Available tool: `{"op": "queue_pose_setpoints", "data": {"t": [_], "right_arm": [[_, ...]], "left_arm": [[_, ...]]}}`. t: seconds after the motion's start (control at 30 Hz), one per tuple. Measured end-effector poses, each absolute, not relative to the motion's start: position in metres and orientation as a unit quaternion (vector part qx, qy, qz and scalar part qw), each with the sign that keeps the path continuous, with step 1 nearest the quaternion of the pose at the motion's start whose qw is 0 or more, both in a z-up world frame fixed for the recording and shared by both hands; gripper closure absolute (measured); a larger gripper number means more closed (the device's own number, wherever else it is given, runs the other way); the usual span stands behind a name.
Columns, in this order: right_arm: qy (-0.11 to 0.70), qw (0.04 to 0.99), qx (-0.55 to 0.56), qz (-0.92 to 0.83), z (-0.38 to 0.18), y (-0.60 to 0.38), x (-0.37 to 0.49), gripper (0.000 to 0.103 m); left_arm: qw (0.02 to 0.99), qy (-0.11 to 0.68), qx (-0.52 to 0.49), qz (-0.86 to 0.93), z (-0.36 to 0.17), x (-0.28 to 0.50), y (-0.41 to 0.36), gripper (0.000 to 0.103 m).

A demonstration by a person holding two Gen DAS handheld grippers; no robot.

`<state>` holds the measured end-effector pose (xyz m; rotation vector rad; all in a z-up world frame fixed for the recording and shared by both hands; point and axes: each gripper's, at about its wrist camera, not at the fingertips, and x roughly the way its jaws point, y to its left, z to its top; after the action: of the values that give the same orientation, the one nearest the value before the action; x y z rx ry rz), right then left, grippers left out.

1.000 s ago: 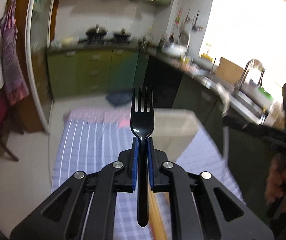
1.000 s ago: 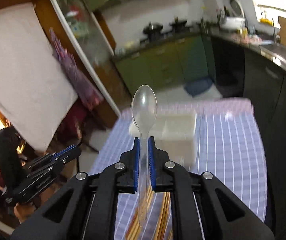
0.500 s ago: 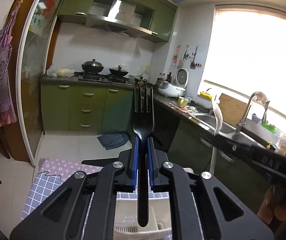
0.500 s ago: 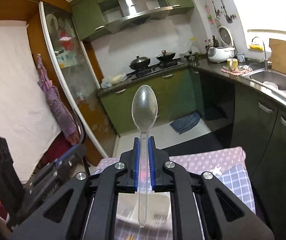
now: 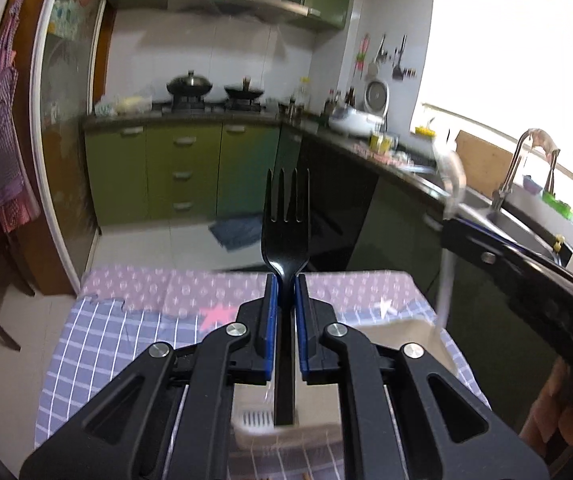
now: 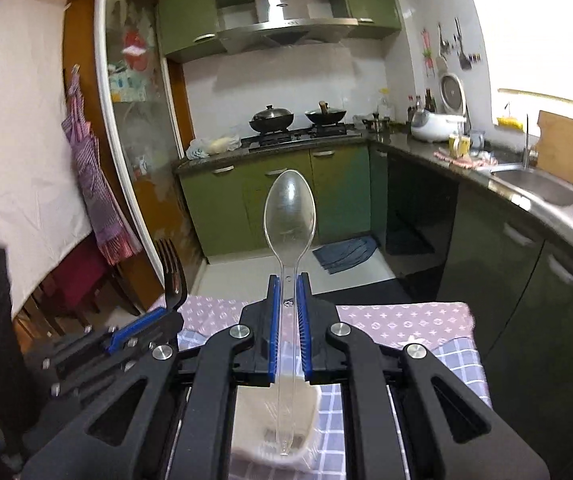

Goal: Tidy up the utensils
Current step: 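Carry the fork and spoon over the white caddy and release both inside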

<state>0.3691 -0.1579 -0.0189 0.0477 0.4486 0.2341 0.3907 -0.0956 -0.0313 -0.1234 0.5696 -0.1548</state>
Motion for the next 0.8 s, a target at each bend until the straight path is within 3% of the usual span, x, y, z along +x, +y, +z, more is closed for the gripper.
{"op": "queue_pose_setpoints", "data": {"t": [0.5, 0.8], "right_arm": [[0.299, 0.946, -0.006, 0.126, -0.054, -0.154, 0.329, 0.093], [0.306, 0.943, -0.01, 0.127, -0.042, -0.152, 0.317, 0.067]], "left_arm": [[0.911, 0.406, 0.005, -0.072, -0.031, 0.374, -0.097, 0.094], [0.914, 0.399, -0.001, -0.074, -0.011, 0.355, -0.099, 0.094]]}}
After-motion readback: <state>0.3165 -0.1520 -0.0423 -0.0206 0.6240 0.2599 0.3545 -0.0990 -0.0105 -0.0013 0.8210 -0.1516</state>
